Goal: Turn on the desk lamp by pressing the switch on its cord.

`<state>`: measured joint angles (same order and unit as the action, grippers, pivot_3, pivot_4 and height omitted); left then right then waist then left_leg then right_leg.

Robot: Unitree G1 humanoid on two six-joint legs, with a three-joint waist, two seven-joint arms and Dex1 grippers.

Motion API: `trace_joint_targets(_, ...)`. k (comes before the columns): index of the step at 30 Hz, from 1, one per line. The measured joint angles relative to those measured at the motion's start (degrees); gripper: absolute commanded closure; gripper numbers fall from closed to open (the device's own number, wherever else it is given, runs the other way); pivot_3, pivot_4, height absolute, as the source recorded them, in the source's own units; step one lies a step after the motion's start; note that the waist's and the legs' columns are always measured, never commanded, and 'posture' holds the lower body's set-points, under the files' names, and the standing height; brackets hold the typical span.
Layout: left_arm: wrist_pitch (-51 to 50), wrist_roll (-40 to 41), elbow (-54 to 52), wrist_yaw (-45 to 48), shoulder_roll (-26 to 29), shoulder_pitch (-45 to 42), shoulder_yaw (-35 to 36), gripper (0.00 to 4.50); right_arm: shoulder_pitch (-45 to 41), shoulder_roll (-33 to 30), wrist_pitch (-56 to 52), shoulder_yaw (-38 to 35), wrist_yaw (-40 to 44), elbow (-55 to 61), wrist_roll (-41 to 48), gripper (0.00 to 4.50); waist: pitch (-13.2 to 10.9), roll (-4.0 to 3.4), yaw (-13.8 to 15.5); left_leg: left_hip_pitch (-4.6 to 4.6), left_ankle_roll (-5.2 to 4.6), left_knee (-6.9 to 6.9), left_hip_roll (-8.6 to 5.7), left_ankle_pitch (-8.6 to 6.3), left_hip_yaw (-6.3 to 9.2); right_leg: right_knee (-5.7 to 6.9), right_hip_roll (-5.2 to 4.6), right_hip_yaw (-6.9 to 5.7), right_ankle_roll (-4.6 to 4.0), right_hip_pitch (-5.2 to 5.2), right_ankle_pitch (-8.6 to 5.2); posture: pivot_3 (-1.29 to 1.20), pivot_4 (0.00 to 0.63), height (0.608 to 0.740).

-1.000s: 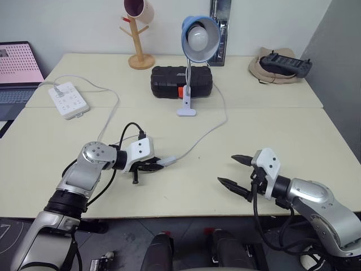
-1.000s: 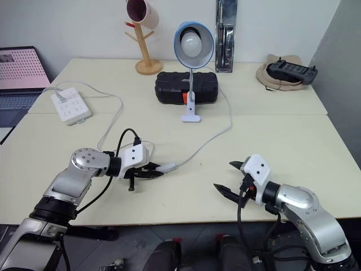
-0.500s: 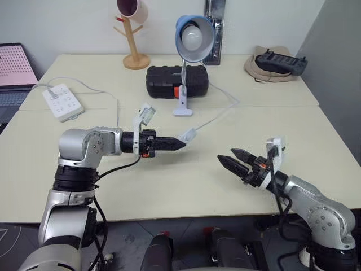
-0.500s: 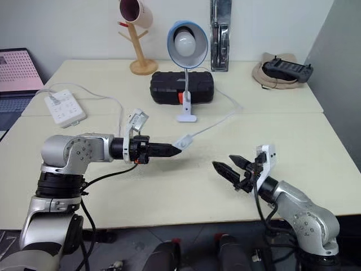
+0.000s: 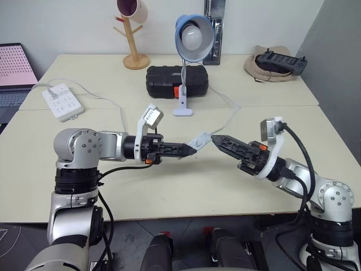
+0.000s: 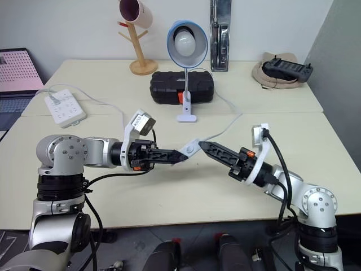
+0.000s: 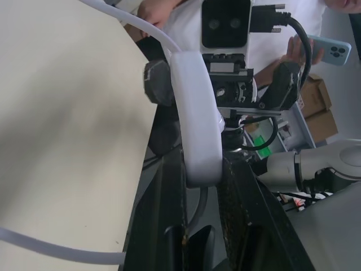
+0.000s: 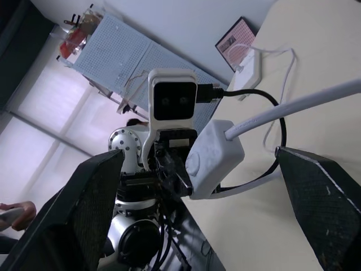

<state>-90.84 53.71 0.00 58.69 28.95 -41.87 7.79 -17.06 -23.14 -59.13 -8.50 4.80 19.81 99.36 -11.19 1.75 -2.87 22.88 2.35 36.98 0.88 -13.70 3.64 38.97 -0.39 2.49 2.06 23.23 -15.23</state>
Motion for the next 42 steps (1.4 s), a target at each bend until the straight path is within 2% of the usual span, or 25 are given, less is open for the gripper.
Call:
trace_joint_targets(5, -1.2, 2.4, -0.6, -2.5, -0.6, 0.0, 1.6, 4.11, -2.0, -1.1, 0.0, 3.2, 0.4, -0.6, 0.3, 0.0, 0.0, 0.0, 0.0, 0.01, 0.0, 0.0, 0.0, 0.0, -0.02, 0.0, 0.0, 0.02, 0.0, 0.01, 0.0, 0.0, 0.15, 0.74)
trace_joint_targets(17, -0.9, 4.9, -0.7, -5.4, -1.0, 0.0, 1.6, 4.11, -5.0, -0.8, 1.1, 5.5, 1.8, -3.4, -1.7, 0.0, 0.0, 0.0, 0.1, 0.03, 0.0, -0.01, 0.0, 0.0, -0.05, -0.02, 0.0, 0.05, 0.01, 0.04, 0.0, 0.0, 0.15, 0.74)
trace_joint_targets(19, -0.8, 5.1, -0.7, -5.6, -1.0, 0.0, 1.6, 4.11, -5.0, -0.8, 1.1, 5.6, 2.4, -3.4, -1.9, 0.37, 0.0, 0.0, 0.1, 0.03, 0.0, -0.01, 0.0, 0.0, -0.05, -0.03, 0.0, 0.05, 0.01, 0.04, 0.0, 0.0, 0.15, 0.74)
trace_joint_targets(20, -0.8, 5.2, -0.7, -5.6, -1.0, 0.0, 1.6, 4.11, -5.0, -0.8, 1.1, 5.7, 2.6, -3.4, -1.9, 0.38, 0.0, 0.0, 0.1, 0.03, 0.0, -0.01, 0.0, 0.0, -0.05, -0.03, 0.0, 0.04, 0.0, 0.04, 0.0, 0.0, 0.15, 0.74)
trace_joint_targets(25, -0.1, 6.0, -0.6, -5.6, -0.9, 0.0, 1.6, 4.11, -4.8, -1.2, 1.1, 5.7, 2.7, -3.4, -1.9, 1.76, 0.0, 0.0, 0.1, 0.02, 0.0, -0.01, 0.0, 0.0, -0.05, -0.03, 0.0, 0.04, 0.01, 0.04, 0.0, 0.0, 0.15, 0.74)
trace_joint_targets(28, 0.2, 6.0, -0.4, -5.7, -1.0, 0.0, 1.6, 4.11, -4.7, -1.4, 1.1, 5.7, 2.9, -3.4, -1.9, 2.3, 0.0, 0.0, 0.1, 0.03, 0.0, -0.01, 0.0, 0.0, -0.05, -0.03, 0.0, 0.05, 0.01, 0.04, 0.0, 0.0, 0.15, 0.74)
trace_joint_targets(34, 2.5, 5.9, 0.7, -6.3, -1.0, -1.0, 1.5, 4.11, -4.6, -1.4, 1.1, 5.9, 3.0, -3.2, -1.9, 3.69, 0.0, 0.0, 0.1, 0.04, 0.0, -0.01, 0.0, 0.0, -0.06, -0.05, 0.0, 0.05, 0.01, 0.04, 0.0, 0.0, 0.15, 0.74)
trace_joint_targets(36, 2.6, 6.1, 0.8, -6.3, -1.0, -1.0, 1.5, 4.11, -4.5, -1.5, 1.2, 5.9, 3.8, -3.2, -1.6, 3.88, 0.0, 0.0, 0.1, 0.04, 0.0, -0.03, 0.0, 0.0, -0.06, -0.06, 0.0, 0.05, 0.01, 0.05, 0.0, 0.0, 0.15, 0.74)
trace_joint_targets(42, 2.6, 6.6, 0.8, -6.0, -1.0, -1.0, 1.5, 4.11, -4.5, -1.7, 1.2, 5.8, 4.3, -3.2, -1.6, 3.92, 0.0, 0.0, 0.1, 0.05, 0.0, -0.03, 0.0, 0.0, -0.06, -0.07, 0.0, 0.05, 0.01, 0.05, 0.0, 0.0, 0.15, 0.74)
